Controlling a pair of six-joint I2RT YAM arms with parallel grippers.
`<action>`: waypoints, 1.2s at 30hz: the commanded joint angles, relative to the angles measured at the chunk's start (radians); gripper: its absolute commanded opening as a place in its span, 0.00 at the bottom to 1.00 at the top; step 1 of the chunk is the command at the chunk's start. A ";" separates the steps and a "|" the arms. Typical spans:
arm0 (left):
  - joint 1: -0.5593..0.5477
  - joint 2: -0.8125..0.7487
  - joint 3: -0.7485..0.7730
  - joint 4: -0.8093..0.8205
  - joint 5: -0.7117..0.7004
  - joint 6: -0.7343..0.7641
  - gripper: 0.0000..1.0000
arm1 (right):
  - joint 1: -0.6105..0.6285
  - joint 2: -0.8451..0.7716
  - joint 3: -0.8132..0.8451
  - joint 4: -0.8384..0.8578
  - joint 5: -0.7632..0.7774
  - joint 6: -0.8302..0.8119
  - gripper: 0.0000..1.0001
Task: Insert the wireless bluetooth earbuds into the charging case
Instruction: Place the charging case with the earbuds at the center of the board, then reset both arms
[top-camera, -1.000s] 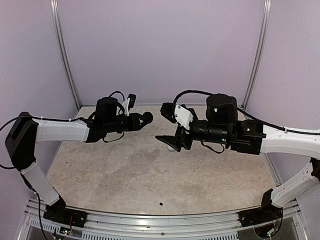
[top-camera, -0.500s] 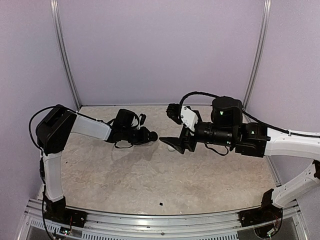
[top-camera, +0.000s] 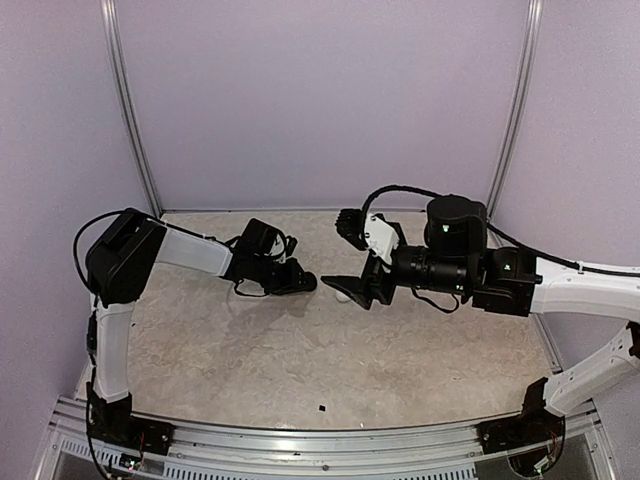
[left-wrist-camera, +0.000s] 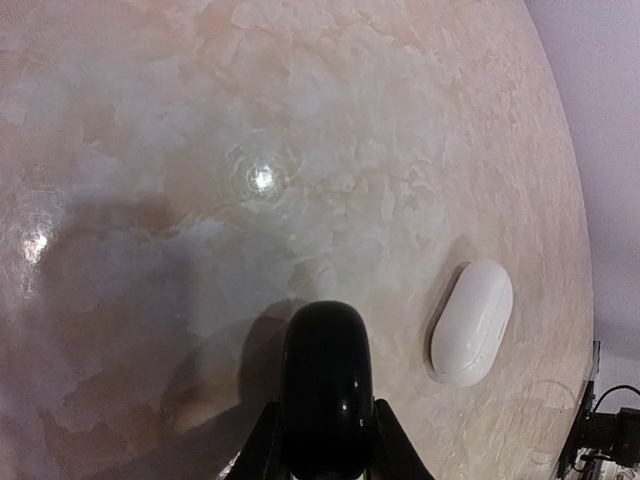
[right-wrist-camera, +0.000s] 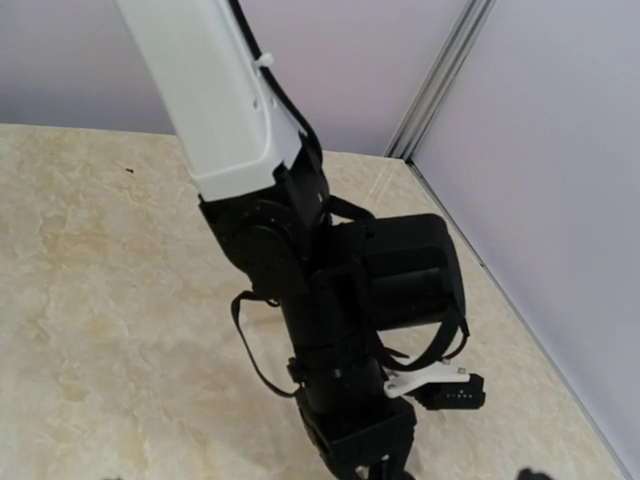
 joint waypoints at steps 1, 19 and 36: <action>0.008 0.008 0.032 -0.115 -0.051 0.033 0.17 | -0.009 -0.029 -0.022 0.032 0.009 0.013 0.85; 0.017 -0.216 0.040 -0.283 -0.207 0.178 0.99 | -0.104 -0.023 -0.020 0.081 -0.104 0.100 0.87; 0.068 -0.732 -0.164 -0.110 -0.503 0.273 0.99 | -0.480 0.035 -0.058 0.113 -0.167 0.499 0.99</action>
